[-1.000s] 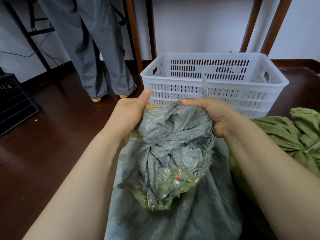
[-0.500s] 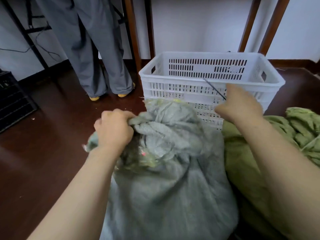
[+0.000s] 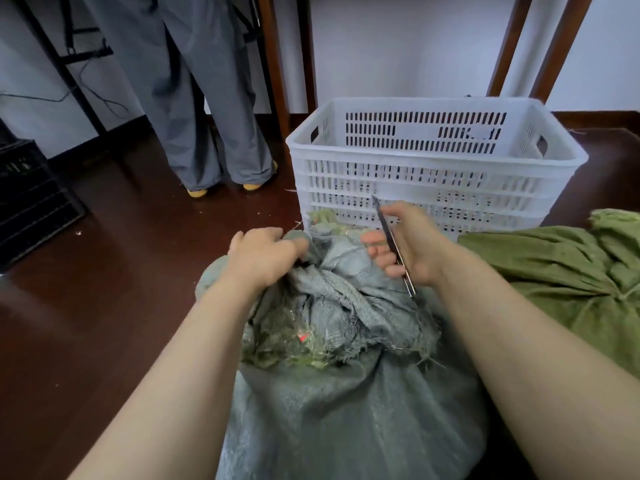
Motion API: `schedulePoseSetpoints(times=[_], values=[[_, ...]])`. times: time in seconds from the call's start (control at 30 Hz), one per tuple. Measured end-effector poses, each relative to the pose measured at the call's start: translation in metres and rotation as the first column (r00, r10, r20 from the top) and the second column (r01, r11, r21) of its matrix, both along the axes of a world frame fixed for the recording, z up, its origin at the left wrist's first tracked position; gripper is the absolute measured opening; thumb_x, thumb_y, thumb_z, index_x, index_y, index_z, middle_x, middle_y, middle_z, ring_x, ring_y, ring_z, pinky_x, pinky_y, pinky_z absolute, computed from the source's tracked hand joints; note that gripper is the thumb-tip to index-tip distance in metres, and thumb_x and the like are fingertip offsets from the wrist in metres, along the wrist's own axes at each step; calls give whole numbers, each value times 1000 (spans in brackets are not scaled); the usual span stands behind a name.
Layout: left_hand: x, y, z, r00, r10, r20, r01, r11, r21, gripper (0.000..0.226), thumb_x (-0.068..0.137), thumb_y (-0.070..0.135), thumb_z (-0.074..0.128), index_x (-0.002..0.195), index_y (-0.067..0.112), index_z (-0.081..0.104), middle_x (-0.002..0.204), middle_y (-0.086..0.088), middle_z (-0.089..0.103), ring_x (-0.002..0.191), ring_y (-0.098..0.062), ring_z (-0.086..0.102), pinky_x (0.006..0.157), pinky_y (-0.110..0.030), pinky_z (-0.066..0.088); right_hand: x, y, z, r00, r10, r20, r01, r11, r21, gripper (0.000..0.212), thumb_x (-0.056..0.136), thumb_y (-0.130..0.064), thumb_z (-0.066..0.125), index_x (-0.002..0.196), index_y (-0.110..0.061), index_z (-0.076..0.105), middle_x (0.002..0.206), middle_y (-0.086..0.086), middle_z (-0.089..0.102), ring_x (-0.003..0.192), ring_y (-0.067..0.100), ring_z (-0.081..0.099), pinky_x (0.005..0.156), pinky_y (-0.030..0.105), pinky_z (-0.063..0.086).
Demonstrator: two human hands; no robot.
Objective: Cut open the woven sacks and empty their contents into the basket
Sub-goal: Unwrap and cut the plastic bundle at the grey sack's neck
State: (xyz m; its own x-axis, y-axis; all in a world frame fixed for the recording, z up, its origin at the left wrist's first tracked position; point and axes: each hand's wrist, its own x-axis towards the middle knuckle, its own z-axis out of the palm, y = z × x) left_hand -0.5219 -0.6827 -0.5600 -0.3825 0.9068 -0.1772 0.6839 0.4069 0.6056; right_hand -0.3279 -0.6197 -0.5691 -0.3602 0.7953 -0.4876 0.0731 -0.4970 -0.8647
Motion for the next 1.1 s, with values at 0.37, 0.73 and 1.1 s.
schedulePoseSetpoints(times=[0.37, 0.73, 1.1], values=[[14, 5, -17, 979, -34, -200, 11, 993, -114, 52, 87, 44, 58, 133, 19, 52, 154, -10, 27, 146, -33, -8, 117, -49, 8, -7, -8, 4, 990, -4, -142, 12, 998, 57, 34, 102, -34, 36, 116, -14, 59, 57, 4, 49, 38, 7, 30, 31, 17, 21], [3, 13, -31, 979, -49, -199, 23, 991, -132, 61, 82, 49, 61, 137, 27, 48, 151, -7, 37, 147, -30, 5, 118, -45, 2, -13, -12, 0, 992, -37, -124, 42, 998, 40, 26, 103, -32, 37, 105, -11, 53, 61, 6, 51, 38, 9, 36, 32, 16, 23], [6, 7, -25, 984, -39, -173, 15, 991, -137, 57, 84, 45, 62, 136, 27, 49, 151, -7, 37, 146, -33, 1, 118, -46, 7, -12, -7, -7, 934, -80, -348, 42, 992, -115, 21, 96, -5, 43, 108, 2, 58, 60, 0, 54, 34, 3, 28, 26, 14, 18]])
